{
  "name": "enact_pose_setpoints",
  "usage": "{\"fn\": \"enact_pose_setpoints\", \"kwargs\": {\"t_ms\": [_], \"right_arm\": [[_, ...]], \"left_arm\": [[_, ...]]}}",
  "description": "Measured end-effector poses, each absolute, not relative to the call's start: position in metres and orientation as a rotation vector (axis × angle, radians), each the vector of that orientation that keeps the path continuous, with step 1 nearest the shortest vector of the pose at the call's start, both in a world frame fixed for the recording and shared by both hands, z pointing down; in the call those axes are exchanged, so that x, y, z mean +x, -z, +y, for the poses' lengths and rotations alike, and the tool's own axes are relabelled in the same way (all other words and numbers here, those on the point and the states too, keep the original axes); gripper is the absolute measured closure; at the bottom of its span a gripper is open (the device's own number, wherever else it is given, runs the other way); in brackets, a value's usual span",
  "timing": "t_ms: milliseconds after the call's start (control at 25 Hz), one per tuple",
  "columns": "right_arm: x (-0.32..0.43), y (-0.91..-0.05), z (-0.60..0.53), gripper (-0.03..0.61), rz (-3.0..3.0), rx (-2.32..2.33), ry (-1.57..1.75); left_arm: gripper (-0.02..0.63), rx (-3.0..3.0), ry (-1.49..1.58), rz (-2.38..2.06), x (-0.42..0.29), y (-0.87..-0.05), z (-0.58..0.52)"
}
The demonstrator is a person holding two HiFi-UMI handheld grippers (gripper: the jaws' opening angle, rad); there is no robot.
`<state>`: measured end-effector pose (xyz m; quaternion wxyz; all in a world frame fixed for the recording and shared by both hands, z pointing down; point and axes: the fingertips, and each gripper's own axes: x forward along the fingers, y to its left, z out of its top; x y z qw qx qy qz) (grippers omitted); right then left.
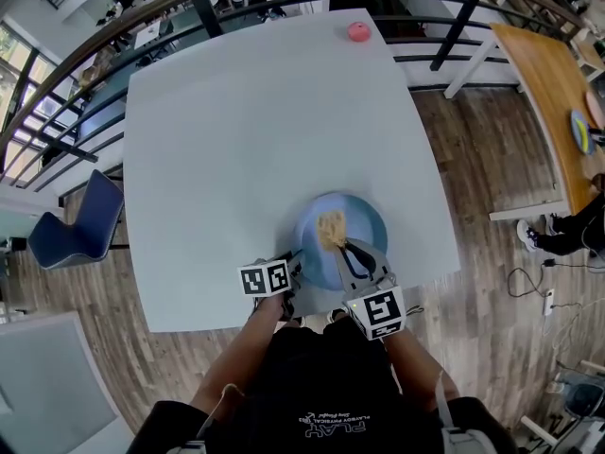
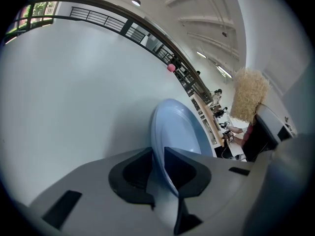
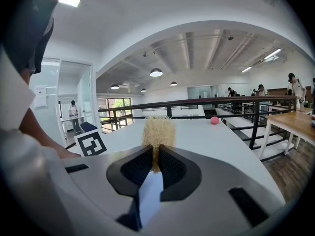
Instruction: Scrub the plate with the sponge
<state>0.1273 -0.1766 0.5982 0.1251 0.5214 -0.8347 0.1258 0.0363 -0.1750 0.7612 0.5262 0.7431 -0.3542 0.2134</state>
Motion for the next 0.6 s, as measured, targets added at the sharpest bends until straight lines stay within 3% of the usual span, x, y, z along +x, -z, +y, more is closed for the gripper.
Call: {"fn": "enact_pose_setpoints", "kwargs": {"t_ms": [600], "right_arm": [[0.1354,-0.5979,-0.1817,0.532,-2.421,1.532,-0.39]], "left_arm": [[0.584,1.676,-0.493,-0.854,0.0401,-0.7661,-0.1799]]}}
